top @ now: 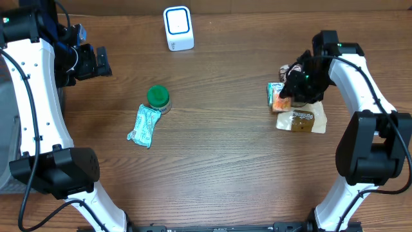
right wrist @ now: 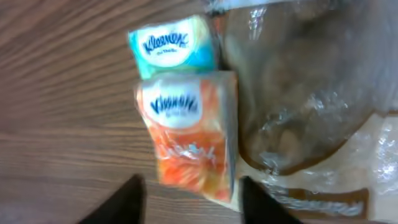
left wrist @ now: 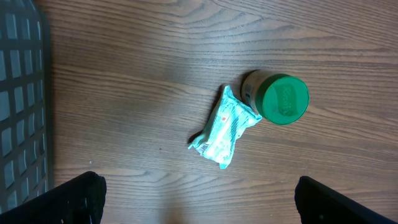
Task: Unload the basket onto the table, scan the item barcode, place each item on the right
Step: 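Reach the right gripper to the green-lidded jar at center, then grasp the green-lidded jar by its lid with the right gripper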
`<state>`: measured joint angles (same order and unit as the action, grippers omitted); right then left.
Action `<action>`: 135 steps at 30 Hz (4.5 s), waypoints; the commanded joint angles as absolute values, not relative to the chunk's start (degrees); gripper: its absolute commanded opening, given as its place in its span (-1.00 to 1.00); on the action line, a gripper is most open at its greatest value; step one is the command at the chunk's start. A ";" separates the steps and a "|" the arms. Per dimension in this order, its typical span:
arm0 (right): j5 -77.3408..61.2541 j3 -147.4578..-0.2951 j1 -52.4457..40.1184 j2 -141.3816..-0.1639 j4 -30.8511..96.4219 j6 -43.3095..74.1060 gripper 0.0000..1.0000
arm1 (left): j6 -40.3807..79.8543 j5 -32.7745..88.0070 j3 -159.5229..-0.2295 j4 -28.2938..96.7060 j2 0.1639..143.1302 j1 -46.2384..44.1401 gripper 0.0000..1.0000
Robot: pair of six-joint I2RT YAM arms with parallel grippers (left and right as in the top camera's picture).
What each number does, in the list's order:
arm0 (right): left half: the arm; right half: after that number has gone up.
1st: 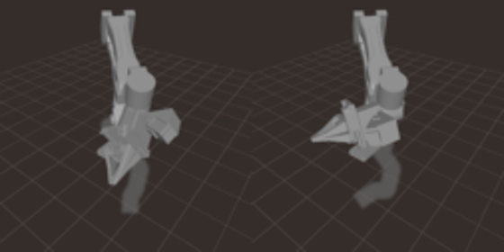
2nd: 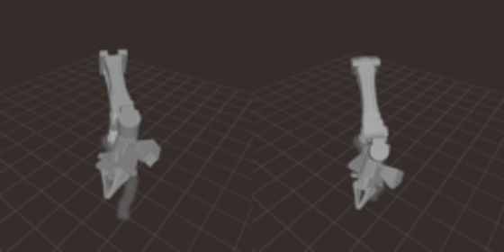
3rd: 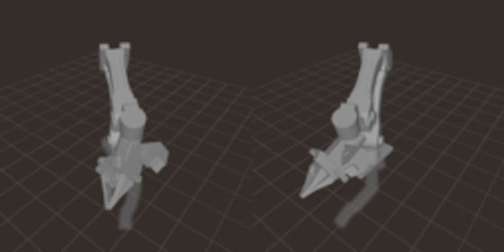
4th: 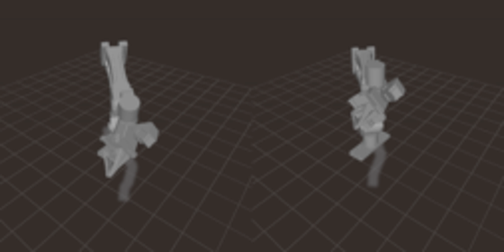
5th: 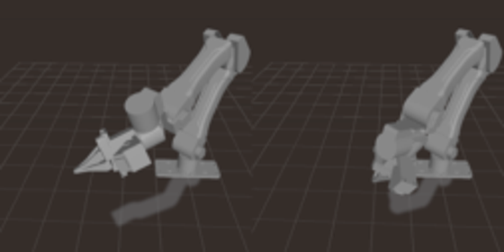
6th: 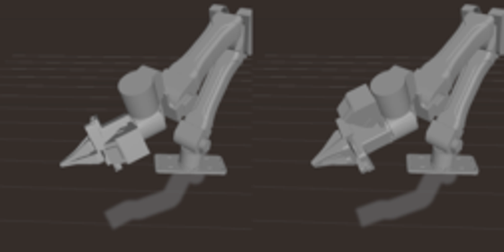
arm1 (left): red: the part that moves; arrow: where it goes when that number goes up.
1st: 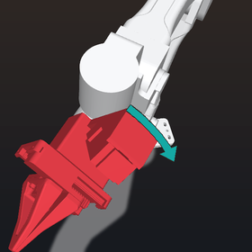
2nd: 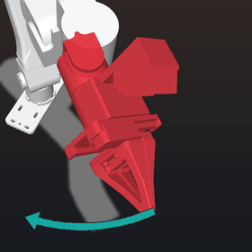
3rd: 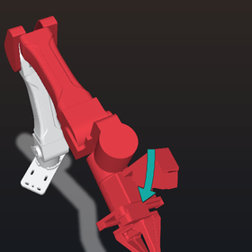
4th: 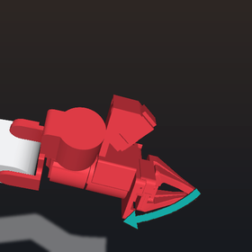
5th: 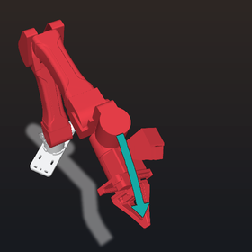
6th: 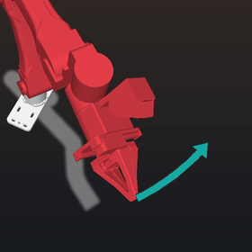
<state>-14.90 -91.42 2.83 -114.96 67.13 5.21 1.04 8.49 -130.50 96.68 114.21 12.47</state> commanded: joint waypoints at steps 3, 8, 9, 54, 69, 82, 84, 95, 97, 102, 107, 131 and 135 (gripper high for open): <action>-15.38 -92.79 4.32 -114.98 67.66 5.13 0.47 | -0.03 8.38 -131.63 96.79 112.79 12.32 0.99; -16.69 -101.19 4.05 -114.45 73.14 5.06 0.50 | -0.03 8.40 -131.63 96.79 112.81 12.36 0.99; -17.85 -103.42 3.68 -114.43 74.28 5.02 0.50 | -0.03 8.38 -131.63 96.79 112.79 12.36 0.99; -5.17 -111.37 -44.77 -133.23 34.94 -2.50 1.00 | -0.03 8.38 -131.63 96.79 112.81 12.36 0.99; -5.19 -111.33 -44.66 -133.86 36.71 -2.46 0.68 | -0.03 8.38 -131.63 96.79 112.79 12.34 0.99; -5.17 -111.96 -44.27 -131.48 38.74 -2.46 0.43 | -0.03 8.38 -131.63 96.79 112.81 12.23 0.99; -5.13 -112.97 -43.88 -129.54 41.71 -2.46 0.43 | -0.03 8.38 -131.63 96.79 112.81 12.21 0.99; -4.51 -115.59 -37.67 -119.83 63.22 2.74 0.40 | -0.03 8.38 -131.63 96.79 112.81 12.69 0.99; -4.58 -114.96 -35.94 -120.16 65.39 4.89 0.40 | -0.03 8.38 -131.63 96.79 112.81 12.62 0.99; -6.55 -113.95 -34.54 -120.25 64.66 2.85 0.51 | -0.03 8.40 -131.63 96.79 112.81 12.75 0.99; -5.72 -113.95 -37.34 -120.31 59.94 -3.64 0.65 | -0.03 8.38 -131.63 96.79 112.81 12.73 0.99; -2.72 -113.62 -44.29 -132.09 49.98 -7.42 0.86 | -0.03 8.38 -131.63 96.79 112.81 12.73 0.99; -3.27 -113.62 -44.31 -132.09 49.76 -5.37 0.60 | -0.03 8.40 -131.63 96.79 112.81 12.73 0.99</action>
